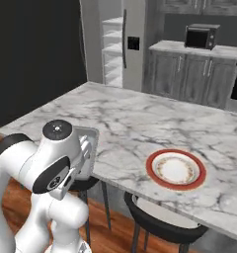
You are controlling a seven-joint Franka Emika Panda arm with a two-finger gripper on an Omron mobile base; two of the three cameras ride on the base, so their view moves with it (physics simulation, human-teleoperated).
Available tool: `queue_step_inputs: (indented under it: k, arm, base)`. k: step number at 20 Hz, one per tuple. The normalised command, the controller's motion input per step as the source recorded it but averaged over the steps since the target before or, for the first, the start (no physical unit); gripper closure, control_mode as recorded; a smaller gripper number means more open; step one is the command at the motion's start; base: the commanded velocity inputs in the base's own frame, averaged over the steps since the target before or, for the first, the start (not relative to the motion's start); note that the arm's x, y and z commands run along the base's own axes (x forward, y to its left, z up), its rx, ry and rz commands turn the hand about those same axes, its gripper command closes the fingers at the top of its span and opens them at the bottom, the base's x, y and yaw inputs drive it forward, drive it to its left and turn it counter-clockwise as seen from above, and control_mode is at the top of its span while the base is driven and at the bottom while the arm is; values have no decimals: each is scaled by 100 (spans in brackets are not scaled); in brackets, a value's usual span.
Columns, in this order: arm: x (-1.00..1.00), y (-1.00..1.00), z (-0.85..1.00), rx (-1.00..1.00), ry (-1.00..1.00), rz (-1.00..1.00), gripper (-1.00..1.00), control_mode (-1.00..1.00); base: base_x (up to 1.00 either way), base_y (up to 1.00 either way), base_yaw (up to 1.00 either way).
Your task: Place two dumplings into each of the tupperware containers and then place the containers in the fridge.
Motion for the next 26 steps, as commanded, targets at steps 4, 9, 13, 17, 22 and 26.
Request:
queue_step_inputs:
  k: [4,9,13,17,22,26]
  arm:
    - [0,0,0,0,0,0,100,100]
    - [0,0,0,0,0,0,100,100]
    - [0,0,0,0,0,0,100,100]
    - [0,0,0,0,0,0,100,100]
    - [0,0,0,0,0,0,100,100]
    - [0,0,0,0,0,0,100,100]
  base:
    - [11,100,35]
    - [24,100,22]
    - [28,100,14]
    - [33,100,12]
    - [39,100,9]
    - [38,90,5]
